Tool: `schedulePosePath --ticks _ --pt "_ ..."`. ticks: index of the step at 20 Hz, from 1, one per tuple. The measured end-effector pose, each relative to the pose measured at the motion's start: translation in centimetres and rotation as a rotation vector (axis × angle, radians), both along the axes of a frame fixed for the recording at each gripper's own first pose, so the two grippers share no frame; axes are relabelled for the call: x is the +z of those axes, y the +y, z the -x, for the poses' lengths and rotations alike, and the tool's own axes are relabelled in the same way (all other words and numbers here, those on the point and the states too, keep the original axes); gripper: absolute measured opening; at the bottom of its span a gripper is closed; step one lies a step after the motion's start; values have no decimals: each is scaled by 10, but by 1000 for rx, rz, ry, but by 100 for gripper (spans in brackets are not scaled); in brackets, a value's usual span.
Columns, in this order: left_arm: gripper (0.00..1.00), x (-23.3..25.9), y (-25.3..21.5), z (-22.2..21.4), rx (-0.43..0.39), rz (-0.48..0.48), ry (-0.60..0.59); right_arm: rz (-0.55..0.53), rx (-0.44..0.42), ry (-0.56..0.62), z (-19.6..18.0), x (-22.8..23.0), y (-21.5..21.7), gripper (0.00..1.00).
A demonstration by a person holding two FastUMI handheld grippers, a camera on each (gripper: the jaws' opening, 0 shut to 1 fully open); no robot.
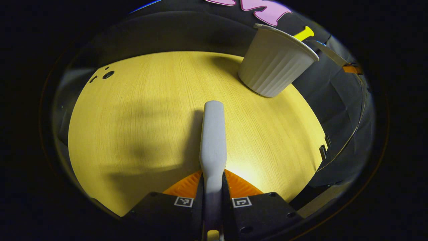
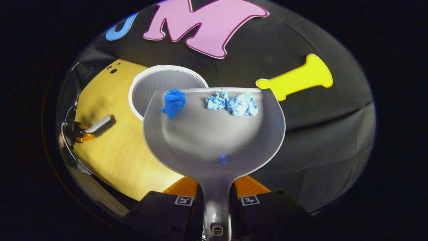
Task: Pick up the small broom and dustpan from the desktop, sweep the trash into the dustpan with the broom, and then empty the trash into the garbage bin.
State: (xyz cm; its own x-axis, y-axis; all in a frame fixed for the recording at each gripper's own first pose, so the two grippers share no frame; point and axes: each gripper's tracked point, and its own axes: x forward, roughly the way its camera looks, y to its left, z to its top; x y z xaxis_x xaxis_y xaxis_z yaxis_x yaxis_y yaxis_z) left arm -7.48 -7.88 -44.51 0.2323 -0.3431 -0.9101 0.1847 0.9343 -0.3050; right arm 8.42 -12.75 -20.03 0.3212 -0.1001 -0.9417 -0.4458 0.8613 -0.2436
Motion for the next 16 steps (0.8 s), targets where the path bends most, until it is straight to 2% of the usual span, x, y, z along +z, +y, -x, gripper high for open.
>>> schedulePosePath --ticks 5,9,13,15,16 --pt "28 0 2 1 7 0 0 102 108 42 -30 1 3 36" --pt "28 0 3 1 10 2 -3 237 258 92 -44 3 -1 36" --pt "28 0 3 4 13 4 -5 309 371 173 -43 2 5 36" --pt "28 -1 4 5 15 3 -8 324 384 190 -48 0 9 36" --pt "31 -2 4 6 18 5 -8 318 384 197 -48 0 11 36"
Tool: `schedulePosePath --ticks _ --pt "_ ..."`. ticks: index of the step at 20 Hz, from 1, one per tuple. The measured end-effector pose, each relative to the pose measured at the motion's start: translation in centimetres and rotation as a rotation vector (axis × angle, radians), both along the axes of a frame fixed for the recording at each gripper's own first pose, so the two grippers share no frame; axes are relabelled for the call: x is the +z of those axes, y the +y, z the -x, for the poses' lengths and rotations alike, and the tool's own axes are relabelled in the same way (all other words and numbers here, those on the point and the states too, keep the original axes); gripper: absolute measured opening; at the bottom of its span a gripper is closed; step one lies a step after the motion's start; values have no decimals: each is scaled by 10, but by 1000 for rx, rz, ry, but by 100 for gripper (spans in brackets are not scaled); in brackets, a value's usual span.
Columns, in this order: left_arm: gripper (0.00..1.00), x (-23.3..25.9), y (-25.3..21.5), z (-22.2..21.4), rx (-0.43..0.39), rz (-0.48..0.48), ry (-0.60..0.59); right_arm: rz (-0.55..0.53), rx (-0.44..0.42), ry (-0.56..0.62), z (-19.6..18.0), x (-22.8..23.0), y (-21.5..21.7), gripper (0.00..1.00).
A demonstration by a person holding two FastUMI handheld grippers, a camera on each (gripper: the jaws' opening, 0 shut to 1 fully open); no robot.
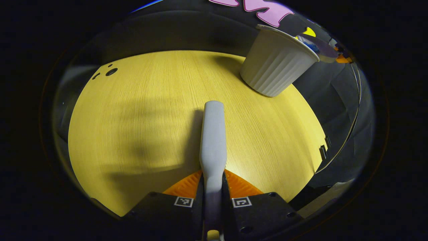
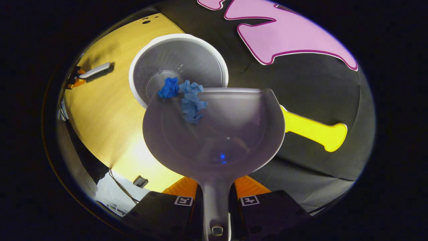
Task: Pick up the small broom and dustpan from the desktop, sweep the trash into the dustpan with the broom, and then empty the trash into the garbage bin.
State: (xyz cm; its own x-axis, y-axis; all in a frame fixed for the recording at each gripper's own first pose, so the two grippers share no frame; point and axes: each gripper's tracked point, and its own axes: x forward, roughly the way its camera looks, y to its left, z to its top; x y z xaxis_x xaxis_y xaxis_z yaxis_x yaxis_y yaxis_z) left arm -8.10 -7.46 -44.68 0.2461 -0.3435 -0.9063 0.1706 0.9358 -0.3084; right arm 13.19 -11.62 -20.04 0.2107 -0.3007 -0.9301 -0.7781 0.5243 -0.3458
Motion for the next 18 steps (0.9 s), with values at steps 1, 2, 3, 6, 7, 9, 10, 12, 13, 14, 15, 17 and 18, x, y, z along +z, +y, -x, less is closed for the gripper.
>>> schedulePosePath --ticks 1,2,3,6,7,9,10,12,13,14,15,17,18 --pt "31 1 0 2 5 2 2 2 4 6 -1 -1 -1 36" --pt "28 0 0 3 8 4 1 7 10 9 -3 -2 -1 36" --pt "28 0 1 4 11 4 2 8 12 9 -5 -2 0 36" --pt "28 0 1 6 14 1 2 8 7 7 -5 -3 1 36" --pt "28 0 2 5 15 0 0 10 8 5 -5 -3 0 36" --pt "31 -2 2 5 16 -3 0 -1 0 -12 -5 -3 -1 36" --pt "28 -2 2 5 17 -4 -1 -18 -14 -25 -4 -4 -2 36" --pt "28 -2 2 5 19 -7 -1 -77 -84 -46 1 -7 -4 36" --pt "28 -2 3 4 20 -10 -1 -119 -130 -53 3 -9 -4 36" --pt "28 -3 3 4 20 -14 -2 -168 -178 -68 5 -11 -3 36" --pt "28 -2 2 4 19 -16 -2 -223 -232 -81 8 -12 -5 36" --pt "28 -2 3 4 15 -22 -1 -344 -357 -114 18 -6 -4 36" --pt "28 -3 3 4 14 -25 -1 -404 -412 -128 24 -3 -1 36"
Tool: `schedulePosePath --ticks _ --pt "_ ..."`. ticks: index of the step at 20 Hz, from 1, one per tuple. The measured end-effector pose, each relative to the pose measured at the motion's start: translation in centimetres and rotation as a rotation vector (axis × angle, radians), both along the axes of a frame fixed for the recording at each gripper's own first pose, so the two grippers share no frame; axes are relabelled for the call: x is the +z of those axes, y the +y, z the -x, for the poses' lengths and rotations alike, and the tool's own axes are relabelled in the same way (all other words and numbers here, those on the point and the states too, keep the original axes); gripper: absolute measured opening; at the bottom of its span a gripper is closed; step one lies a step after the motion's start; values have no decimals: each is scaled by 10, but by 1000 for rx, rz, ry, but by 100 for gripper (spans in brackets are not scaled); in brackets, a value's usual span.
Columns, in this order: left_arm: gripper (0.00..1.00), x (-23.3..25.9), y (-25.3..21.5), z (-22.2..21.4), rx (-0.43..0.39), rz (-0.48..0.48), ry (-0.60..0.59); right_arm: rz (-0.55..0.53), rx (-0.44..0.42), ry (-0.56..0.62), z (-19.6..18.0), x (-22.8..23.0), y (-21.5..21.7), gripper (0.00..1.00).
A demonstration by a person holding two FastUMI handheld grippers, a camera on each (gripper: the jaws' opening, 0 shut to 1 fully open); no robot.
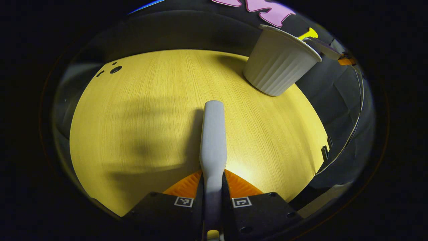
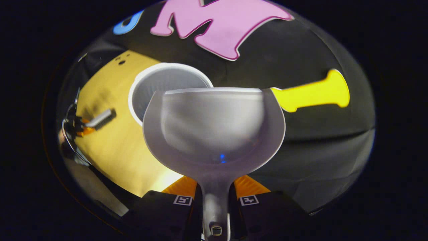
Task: Pick up the small broom and dustpan from the desktop, sweep the trash into the dustpan with the broom, and then empty the trash into the garbage bin.
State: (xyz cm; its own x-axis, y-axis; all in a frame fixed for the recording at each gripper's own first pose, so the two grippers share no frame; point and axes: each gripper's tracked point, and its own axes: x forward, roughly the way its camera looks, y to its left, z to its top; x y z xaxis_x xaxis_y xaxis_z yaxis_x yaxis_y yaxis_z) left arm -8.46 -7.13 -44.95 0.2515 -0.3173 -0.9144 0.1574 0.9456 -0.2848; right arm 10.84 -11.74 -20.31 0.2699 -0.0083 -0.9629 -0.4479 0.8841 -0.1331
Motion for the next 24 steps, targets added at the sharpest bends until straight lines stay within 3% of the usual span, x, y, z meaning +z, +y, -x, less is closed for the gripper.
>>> schedulePosePath --ticks 4,5,12,13,19,24 --pt "31 0 1 -1 1 -16 2 -215 -145 -65 22 24 14 36" --pt "28 1 1 -1 2 -21 -1 -245 -164 -70 27 25 14 36" --pt "28 3 0 -2 1 -43 6 -372 -146 -46 122 33 60 36" --pt "31 3 0 -2 2 -46 8 -382 -130 -31 135 28 71 36" --pt "28 5 3 0 7 -67 15 -395 -33 87 213 -28 132 36" --pt "31 6 6 2 17 -85 16 -371 -38 203 264 -105 175 36"
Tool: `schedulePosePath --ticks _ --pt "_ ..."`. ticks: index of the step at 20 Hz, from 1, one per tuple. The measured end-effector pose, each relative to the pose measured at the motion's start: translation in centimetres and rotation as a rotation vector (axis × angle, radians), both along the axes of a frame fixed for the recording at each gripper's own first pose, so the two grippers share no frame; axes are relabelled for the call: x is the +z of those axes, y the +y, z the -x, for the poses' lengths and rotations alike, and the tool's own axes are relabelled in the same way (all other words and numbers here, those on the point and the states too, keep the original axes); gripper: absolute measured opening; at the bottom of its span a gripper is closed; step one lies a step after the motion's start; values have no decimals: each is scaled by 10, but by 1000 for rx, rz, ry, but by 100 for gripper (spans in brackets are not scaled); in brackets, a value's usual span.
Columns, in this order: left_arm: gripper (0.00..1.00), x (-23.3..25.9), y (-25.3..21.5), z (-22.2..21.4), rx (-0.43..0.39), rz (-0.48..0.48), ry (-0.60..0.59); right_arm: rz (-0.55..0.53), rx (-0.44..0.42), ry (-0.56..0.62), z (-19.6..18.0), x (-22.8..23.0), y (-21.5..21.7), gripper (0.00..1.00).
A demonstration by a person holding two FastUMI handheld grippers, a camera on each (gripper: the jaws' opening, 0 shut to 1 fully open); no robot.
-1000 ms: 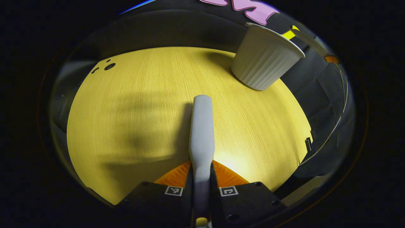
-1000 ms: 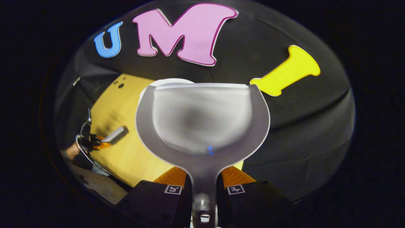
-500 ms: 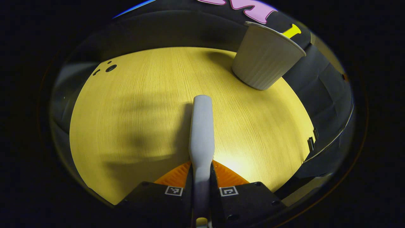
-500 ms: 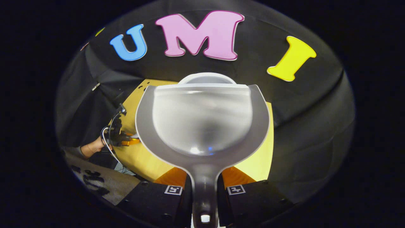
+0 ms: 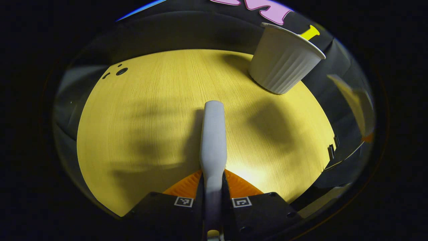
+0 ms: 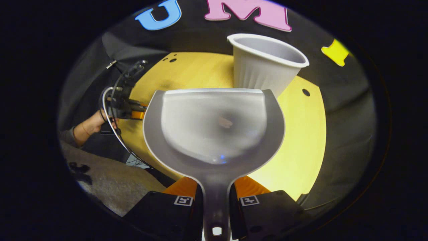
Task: Pick up the small broom and dustpan from the desktop, sweep the trash into the dustpan with the broom, and then empty the trash into the garbage bin.
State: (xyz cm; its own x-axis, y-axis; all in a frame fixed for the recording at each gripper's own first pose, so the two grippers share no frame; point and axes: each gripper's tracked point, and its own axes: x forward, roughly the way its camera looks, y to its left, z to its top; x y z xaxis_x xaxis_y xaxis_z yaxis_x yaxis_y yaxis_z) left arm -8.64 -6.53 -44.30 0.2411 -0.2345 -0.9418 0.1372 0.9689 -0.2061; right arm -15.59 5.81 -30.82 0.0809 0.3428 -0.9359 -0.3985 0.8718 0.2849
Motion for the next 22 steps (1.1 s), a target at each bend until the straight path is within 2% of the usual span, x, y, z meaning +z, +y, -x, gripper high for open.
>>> schedulePosePath --ticks 1,5,9,20,21,22 --pt "28 0 0 1 -1 -6 -1 11 -5 13 4 -19 8 36" --pt "28 0 2 1 -4 -27 -5 47 -5 43 12 -68 23 36" --pt "28 0 1 2 0 -35 -5 48 -35 30 4 -100 32 36" --pt "28 -1 5 4 10 -84 3 116 -36 29 0 -143 40 36" --pt "28 -1 5 4 10 -88 4 113 -37 34 2 -143 41 37" --pt "31 -1 6 4 8 -96 3 114 -43 41 3 -144 41 43"
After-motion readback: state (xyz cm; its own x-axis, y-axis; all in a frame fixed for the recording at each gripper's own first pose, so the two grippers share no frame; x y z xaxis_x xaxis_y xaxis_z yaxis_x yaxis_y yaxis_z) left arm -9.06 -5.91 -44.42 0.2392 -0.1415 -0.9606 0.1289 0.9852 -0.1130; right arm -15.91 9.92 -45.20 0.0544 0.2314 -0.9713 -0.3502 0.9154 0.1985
